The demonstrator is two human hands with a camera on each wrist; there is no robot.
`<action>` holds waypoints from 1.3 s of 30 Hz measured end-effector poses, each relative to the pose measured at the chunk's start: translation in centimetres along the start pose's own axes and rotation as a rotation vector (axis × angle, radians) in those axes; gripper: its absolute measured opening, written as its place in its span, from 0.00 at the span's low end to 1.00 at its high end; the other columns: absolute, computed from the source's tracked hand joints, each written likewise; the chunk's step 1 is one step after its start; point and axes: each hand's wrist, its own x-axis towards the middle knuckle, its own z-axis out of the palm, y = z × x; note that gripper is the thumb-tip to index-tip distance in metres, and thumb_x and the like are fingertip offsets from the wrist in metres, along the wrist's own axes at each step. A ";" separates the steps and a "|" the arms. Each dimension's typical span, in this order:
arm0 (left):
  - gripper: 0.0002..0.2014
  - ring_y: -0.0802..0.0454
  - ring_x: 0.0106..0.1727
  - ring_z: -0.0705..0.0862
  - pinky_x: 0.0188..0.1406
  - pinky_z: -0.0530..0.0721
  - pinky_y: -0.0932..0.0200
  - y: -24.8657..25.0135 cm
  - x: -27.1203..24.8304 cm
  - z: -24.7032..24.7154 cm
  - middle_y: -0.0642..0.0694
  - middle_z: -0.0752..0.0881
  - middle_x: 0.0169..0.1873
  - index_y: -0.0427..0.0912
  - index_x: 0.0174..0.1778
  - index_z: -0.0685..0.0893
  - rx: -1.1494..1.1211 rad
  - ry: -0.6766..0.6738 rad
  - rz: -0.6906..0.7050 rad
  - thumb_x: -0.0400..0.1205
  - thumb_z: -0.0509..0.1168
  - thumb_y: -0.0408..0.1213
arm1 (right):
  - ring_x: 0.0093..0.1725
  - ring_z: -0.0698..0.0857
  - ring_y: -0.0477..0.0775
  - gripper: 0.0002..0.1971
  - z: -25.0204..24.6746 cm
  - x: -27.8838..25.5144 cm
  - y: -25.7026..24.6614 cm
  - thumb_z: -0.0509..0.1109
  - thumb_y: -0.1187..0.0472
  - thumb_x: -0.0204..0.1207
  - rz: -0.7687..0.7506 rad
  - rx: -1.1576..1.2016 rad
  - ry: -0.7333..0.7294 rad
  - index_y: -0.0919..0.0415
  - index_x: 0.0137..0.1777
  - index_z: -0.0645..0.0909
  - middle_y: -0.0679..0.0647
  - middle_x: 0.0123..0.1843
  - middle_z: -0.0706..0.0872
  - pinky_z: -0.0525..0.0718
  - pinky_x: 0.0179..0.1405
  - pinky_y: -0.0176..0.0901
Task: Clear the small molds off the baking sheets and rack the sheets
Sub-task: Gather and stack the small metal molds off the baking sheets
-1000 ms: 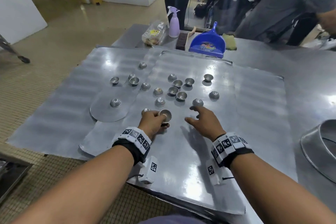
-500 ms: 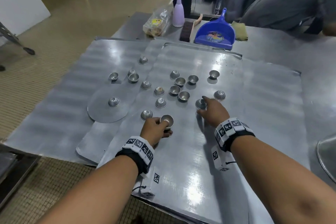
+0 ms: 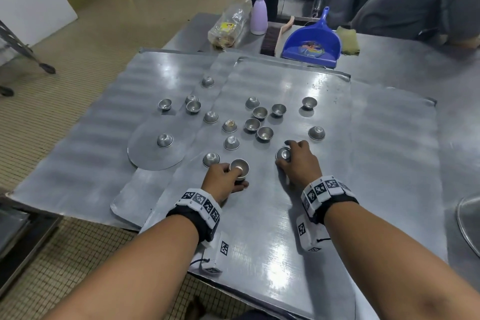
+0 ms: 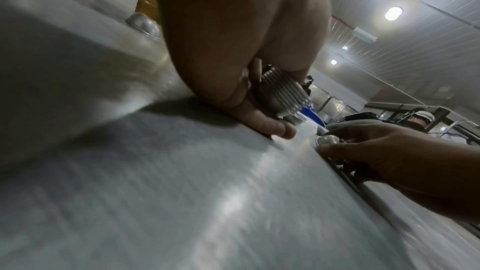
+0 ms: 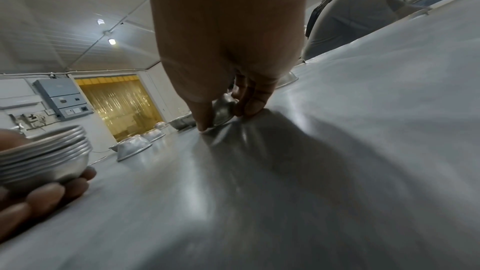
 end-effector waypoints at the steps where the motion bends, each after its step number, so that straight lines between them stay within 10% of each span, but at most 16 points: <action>1: 0.06 0.40 0.37 0.92 0.37 0.91 0.57 0.0 0.0 0.0 0.32 0.86 0.42 0.30 0.46 0.85 0.004 -0.003 0.001 0.84 0.62 0.27 | 0.61 0.83 0.69 0.27 0.1 -0.3 0.1 0.74 0.53 0.77 -0.004 0.011 0.003 0.54 0.75 0.74 0.60 0.70 0.73 0.78 0.60 0.51; 8: 0.06 0.42 0.36 0.92 0.39 0.92 0.57 0.2 -0.2 -0.1 0.32 0.86 0.43 0.30 0.48 0.84 0.015 -0.033 0.008 0.85 0.62 0.27 | 0.53 0.83 0.61 0.17 0.7 -2.8 0.6 0.75 0.57 0.73 -0.058 0.094 0.058 0.51 0.59 0.76 0.54 0.59 0.77 0.78 0.48 0.47; 26: 0.06 0.42 0.36 0.92 0.48 0.93 0.47 0.4 -1.0 -1.0 0.32 0.87 0.44 0.28 0.50 0.83 0.078 -0.127 0.068 0.84 0.62 0.27 | 0.68 0.79 0.60 0.32 0.8 -6.3 0.1 0.79 0.49 0.72 -0.001 -0.014 0.025 0.57 0.75 0.78 0.57 0.67 0.80 0.78 0.65 0.50; 32: 0.08 0.46 0.24 0.86 0.21 0.80 0.60 1.6 -1.3 -2.3 0.29 0.86 0.33 0.23 0.50 0.83 0.167 -0.188 0.067 0.84 0.62 0.27 | 0.56 0.85 0.54 0.24 1.3 -8.6 -2.9 0.80 0.52 0.70 -0.037 0.152 0.148 0.52 0.66 0.80 0.49 0.57 0.88 0.80 0.53 0.44; 39: 0.08 0.44 0.22 0.81 0.21 0.72 0.58 2.5 -1.4 -3.5 0.38 0.87 0.24 0.30 0.41 0.84 0.141 -0.198 0.125 0.82 0.64 0.29 | 0.50 0.85 0.51 0.27 2.7 -11.0 -7.6 0.80 0.43 0.71 -0.060 0.283 0.251 0.45 0.68 0.76 0.46 0.56 0.89 0.83 0.53 0.48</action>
